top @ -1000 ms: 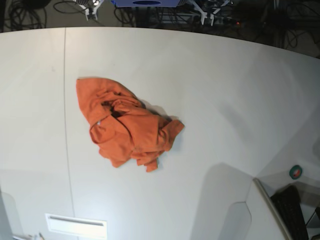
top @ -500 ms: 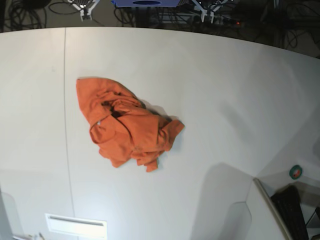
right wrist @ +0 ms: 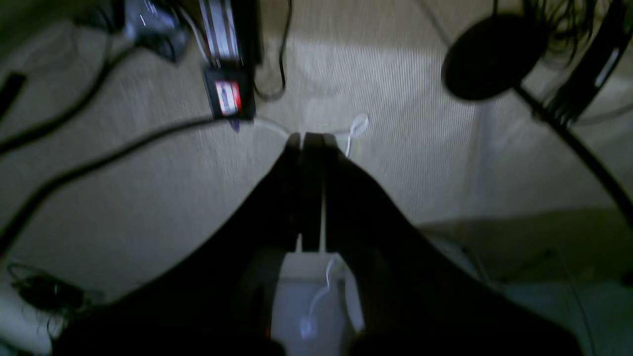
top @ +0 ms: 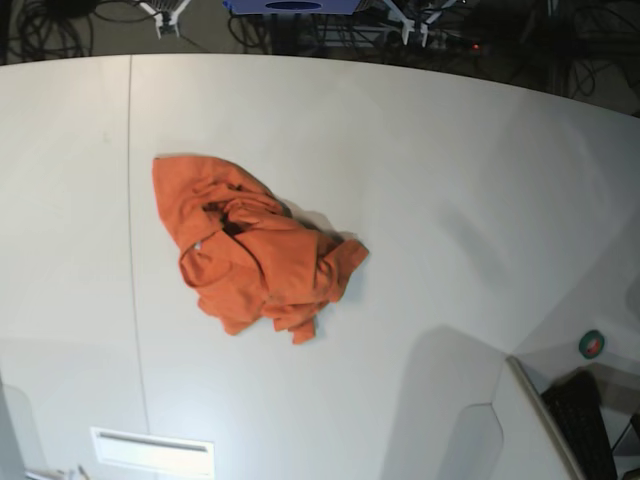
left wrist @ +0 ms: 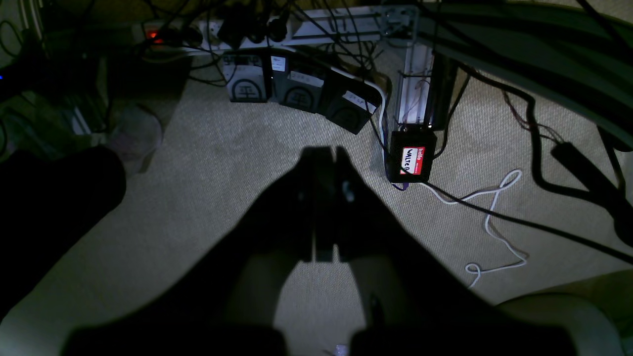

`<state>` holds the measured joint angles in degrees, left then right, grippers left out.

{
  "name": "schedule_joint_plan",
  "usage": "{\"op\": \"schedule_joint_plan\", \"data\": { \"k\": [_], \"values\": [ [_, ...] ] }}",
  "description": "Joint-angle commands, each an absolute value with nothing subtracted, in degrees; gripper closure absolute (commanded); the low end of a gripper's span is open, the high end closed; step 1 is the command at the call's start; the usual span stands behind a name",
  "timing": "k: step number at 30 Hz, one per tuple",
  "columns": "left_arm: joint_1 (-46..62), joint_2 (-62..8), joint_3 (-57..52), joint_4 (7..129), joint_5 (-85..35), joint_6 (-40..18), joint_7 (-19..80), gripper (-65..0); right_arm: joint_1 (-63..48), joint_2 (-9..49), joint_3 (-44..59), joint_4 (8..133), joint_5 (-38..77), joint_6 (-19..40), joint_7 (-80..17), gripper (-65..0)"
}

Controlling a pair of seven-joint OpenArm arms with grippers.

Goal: Layout the t-shirt on the table in an organized manner, then fold the t-shirt properly

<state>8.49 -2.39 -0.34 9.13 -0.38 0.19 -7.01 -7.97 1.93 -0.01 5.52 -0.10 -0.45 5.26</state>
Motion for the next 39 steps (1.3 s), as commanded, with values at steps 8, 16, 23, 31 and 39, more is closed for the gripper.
{"op": "schedule_joint_plan", "data": {
  "k": [8,16,23,31,39],
  "values": [
    [8.92,-2.51,-0.40,9.19,-0.40,0.40,-1.45,0.0,-8.04,2.95,0.04,5.58,-0.04,-0.57,-0.48,0.0],
    [14.64,-3.38,0.31,16.40,0.31,0.31,-1.27,0.0,-13.05,3.12,0.22,10.15,0.04,-0.57,4.00,0.0],
    [20.18,-5.85,0.31,23.34,-0.13,0.22,-1.19,0.0,-22.55,3.12,1.71,26.07,0.13,-0.57,-0.22,0.0],
    [35.21,-8.84,0.31,47.43,-0.31,0.22,-1.27,0.0,-40.57,2.51,6.90,57.98,0.04,-0.57,-3.38,0.0],
    [50.07,-11.47,-0.04,69.76,-0.40,0.22,-1.27,0.0,-52.88,0.84,7.87,87.52,0.04,-0.57,-9.98,0.0]
  ]
}}
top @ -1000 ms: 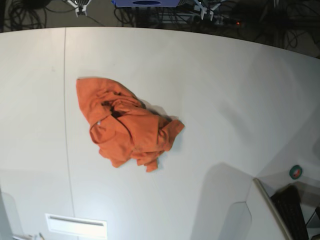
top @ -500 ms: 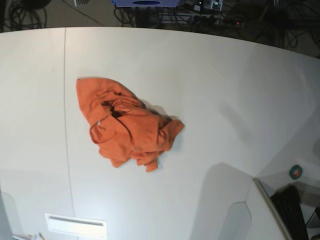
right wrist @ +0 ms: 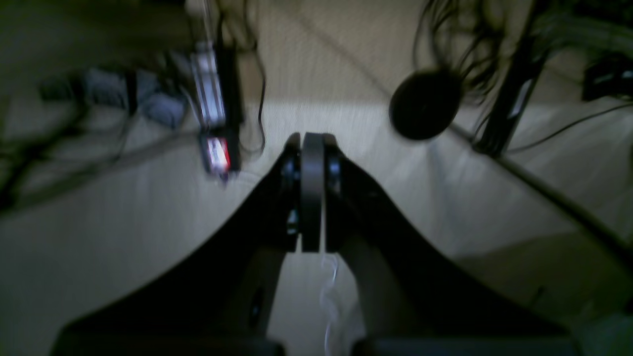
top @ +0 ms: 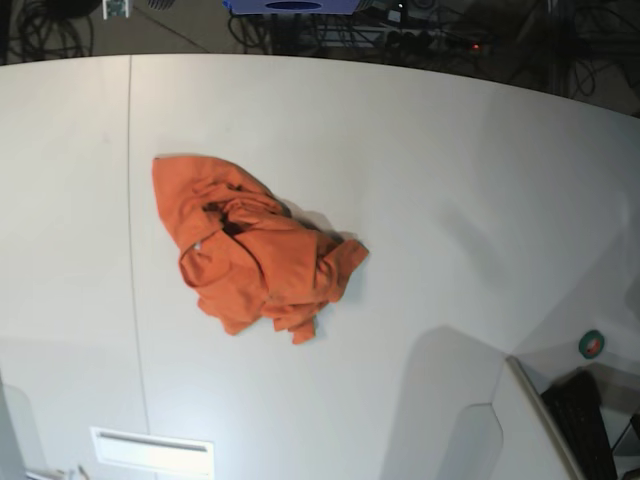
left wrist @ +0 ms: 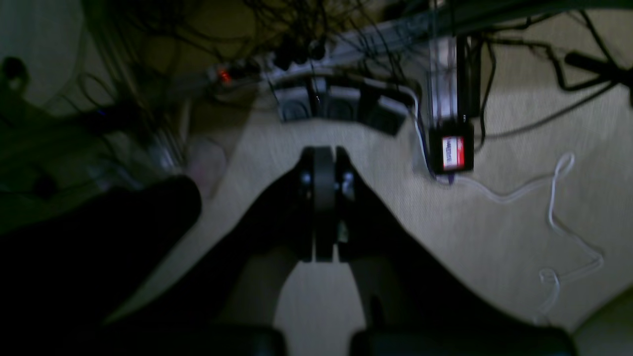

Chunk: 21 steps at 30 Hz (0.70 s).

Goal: Layout the t-shirt on the table in an organized manner, then fold the t-shirt properly

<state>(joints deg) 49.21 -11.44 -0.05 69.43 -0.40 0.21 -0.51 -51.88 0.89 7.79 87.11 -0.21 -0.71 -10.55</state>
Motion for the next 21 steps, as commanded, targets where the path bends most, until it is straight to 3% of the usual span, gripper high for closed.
{"op": "schedule_joint_plan", "data": {
  "k": [1,8,12,17,21],
  "values": [
    [51.56,-11.47,-0.31,72.66,-0.40,0.22,-1.27,0.0,-53.76,0.48,7.87,90.51,0.04,-0.57,-9.98,0.0],
    [58.68,-12.35,-0.48,94.37,-4.09,0.22,-1.10,0.0,-54.11,-2.15,6.37,108.70,-0.22,-0.48,-13.49,0.0],
    [58.24,-14.11,-0.57,101.67,-10.68,0.22,-0.57,0.0,-46.55,-0.92,2.51,113.98,-0.22,-0.40,-27.03,0.0],
    [51.82,-14.55,-0.57,103.52,-16.04,0.48,-0.48,0.0,-30.55,-0.57,-0.57,113.71,0.13,-0.40,-51.47,0.0],
    [47.08,-14.55,-0.57,104.04,-17.01,0.48,4.79,0.0,-22.99,-0.22,-4.09,113.63,0.13,-0.31,-56.31,0.0]
  ]
}}
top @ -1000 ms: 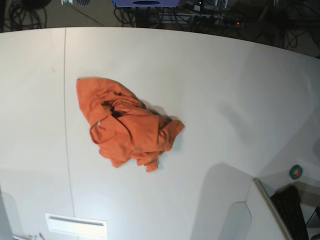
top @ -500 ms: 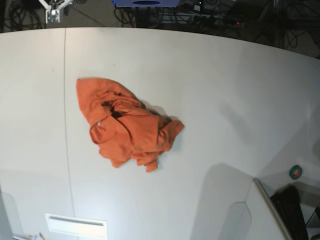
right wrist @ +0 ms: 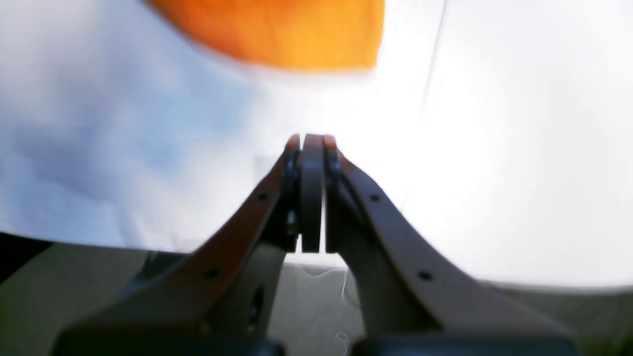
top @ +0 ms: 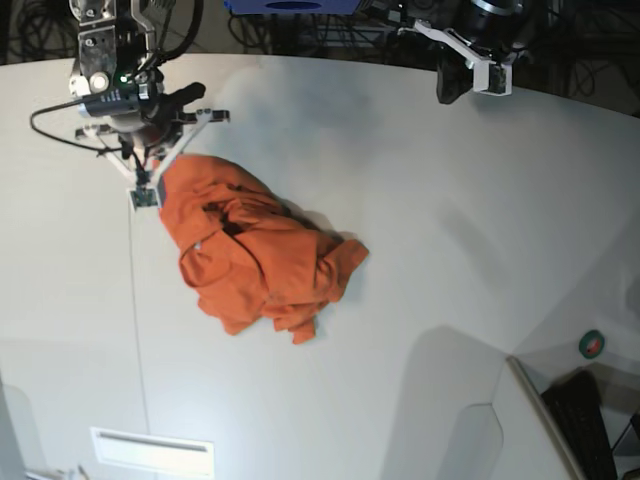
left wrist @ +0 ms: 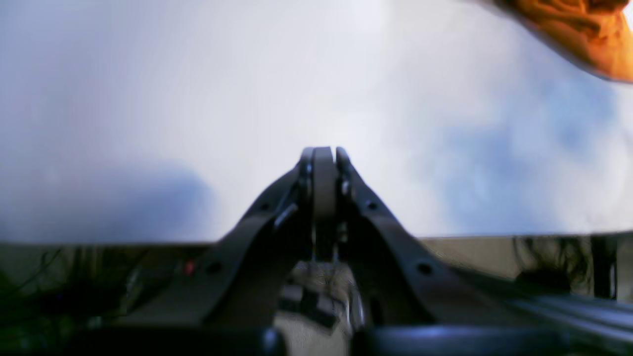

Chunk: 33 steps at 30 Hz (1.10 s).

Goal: Layout the t-shirt on the table in an organized manner, then fold the t-shirt properly
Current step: 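Lower both grippers onto the crumpled orange t-shirt and grasp its edges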

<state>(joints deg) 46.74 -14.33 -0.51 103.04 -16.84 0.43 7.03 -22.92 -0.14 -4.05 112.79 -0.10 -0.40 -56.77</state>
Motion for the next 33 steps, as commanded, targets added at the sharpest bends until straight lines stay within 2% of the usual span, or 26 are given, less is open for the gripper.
{"op": "schedule_joint_plan", "data": {
  "k": [1,4,6,8,10,12,16,21,25,28,33],
  "values": [
    [45.49,-14.46,-0.57,104.04,-17.01,0.48,7.52,-5.3,-21.76,-0.13,-4.88,113.63,-0.04,-0.31,-56.57,0.0],
    [41.10,-14.37,-0.57,104.04,-17.01,0.48,15.34,-26.0,-17.19,2.33,-8.22,112.66,-0.22,-0.57,-60.88,0.0],
    [39.16,-14.29,-0.57,104.13,-17.01,0.48,17.71,-34.2,-15.08,2.24,-8.31,111.78,-1.63,-2.95,-63.16,0.0],
    [37.67,-14.29,-0.48,104.13,-17.01,0.48,18.33,-39.0,-14.02,1.80,-8.57,111.60,-5.67,-10.86,-64.40,0.0],
    [36.00,-14.29,-0.48,103.87,-16.75,0.48,18.42,-39.0,-12.88,1.36,-10.42,111.87,-8.66,-18.33,-64.66,0.0],
    [34.07,-14.37,-0.48,103.60,-16.66,0.48,18.51,-39.2,-11.56,1.19,-12.88,111.69,-9.36,-22.02,-65.36,0.0],
    [30.99,-14.81,-0.48,103.60,-16.57,0.48,18.51,-39.5,-10.42,0.57,-17.19,111.69,-5.32,-22.20,-65.89,0.0],
    [28.26,-14.90,-0.48,102.55,-16.57,0.48,18.59,-39.7,-9.98,-0.84,-14.20,111.69,3.91,-22.20,-60.70,0.0],
    [26.77,-15.52,-0.48,100.00,-16.57,0.40,18.59,-39.7,-10.24,0.48,-13.58,111.87,10.42,-22.11,-56.40,0.0],
    [25.80,-15.60,-0.48,97.54,-16.57,0.40,18.59,-39.5,-10.51,1.63,-13.58,111.78,13.76,-22.11,-53.05,0.0],
    [25.63,-15.60,-0.57,96.04,-16.57,0.40,18.59,-39.5,-10.24,1.71,-13.58,111.52,14.64,-22.11,-52.88,0.0]
  ]
}}
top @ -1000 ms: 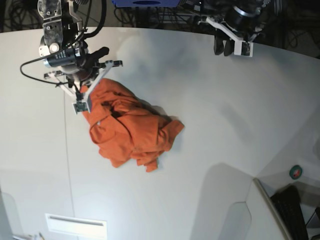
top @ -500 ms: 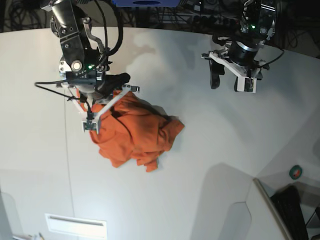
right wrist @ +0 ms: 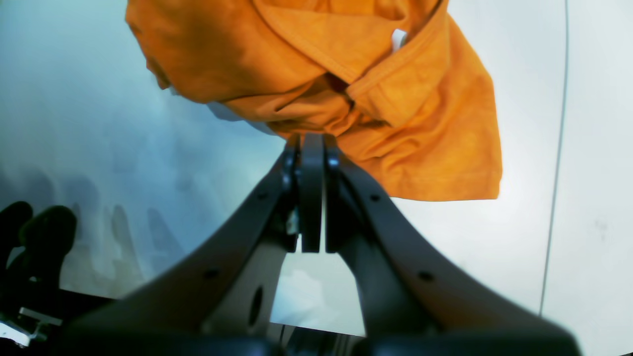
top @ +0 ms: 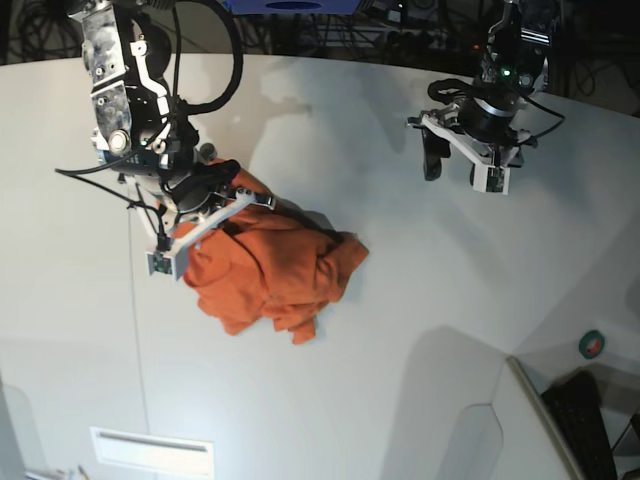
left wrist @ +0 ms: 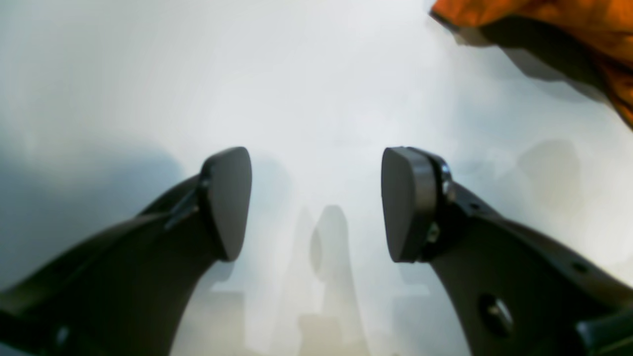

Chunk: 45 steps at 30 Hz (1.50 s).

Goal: Layout the t-shirt on the table in an organized manner, then fold the t-shirt properly
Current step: 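Lower both grippers onto the crumpled orange t-shirt and grasp its edges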

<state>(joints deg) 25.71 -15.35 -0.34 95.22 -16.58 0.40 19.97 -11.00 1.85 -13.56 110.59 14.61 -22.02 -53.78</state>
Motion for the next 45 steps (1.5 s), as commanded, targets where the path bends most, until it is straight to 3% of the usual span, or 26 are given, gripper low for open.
{"op": "schedule_joint_plan", "data": {
  "k": [1,9,16,17,19,22,29,35,40,45],
  "values": [
    [25.63,-15.60,-0.57,96.04,-16.57,0.40,18.59,-39.5,-10.24,1.71,-13.58,111.52,14.64,-22.11,-52.88,0.0],
    [24.92,-15.60,-0.57,96.22,-16.57,0.40,18.59,-39.5,-10.07,1.71,-13.67,108.44,14.73,-22.11,-53.41,0.0],
    [24.84,-15.52,-0.57,96.22,-16.57,0.40,18.59,-39.7,-6.55,1.71,-13.93,102.29,14.73,-22.11,-60.26,0.0],
    [24.75,-15.52,-0.57,96.13,-16.57,0.40,18.59,-39.7,-6.64,1.71,-14.02,102.46,14.73,-22.11,-60.35,-2.6],
    [23.87,-15.43,-0.48,96.13,-16.57,0.40,18.59,-39.7,-6.81,1.71,-14.02,103.43,14.81,-22.11,-59.74,-16.8],
    [23.08,-15.52,-0.48,94.73,-16.57,0.40,18.59,-39.7,-6.90,1.71,-13.67,103.69,14.81,-22.11,-57.80,-32.4],
    [21.32,-15.25,0.22,91.21,-17.01,0.31,18.59,-39.7,-7.60,6.11,-11.21,98.42,14.81,-22.02,-51.03,-34.8],
    [19.03,-15.69,3.65,90.07,-17.10,0.31,18.59,-39.2,-9.19,6.11,-5.05,96.40,14.81,-17.01,-48.31,-35.4],
    [16.66,-15.69,8.40,89.71,-17.10,0.31,18.59,-39.0,-8.84,4.97,2.24,90.33,14.81,-9.01,-48.13,-50.1],
    [12.70,-15.43,12.00,86.46,-17.10,0.31,18.59,-39.0,-8.84,4.35,4.18,88.31,14.81,-4.79,-48.04,-50.6]
  ]
}}
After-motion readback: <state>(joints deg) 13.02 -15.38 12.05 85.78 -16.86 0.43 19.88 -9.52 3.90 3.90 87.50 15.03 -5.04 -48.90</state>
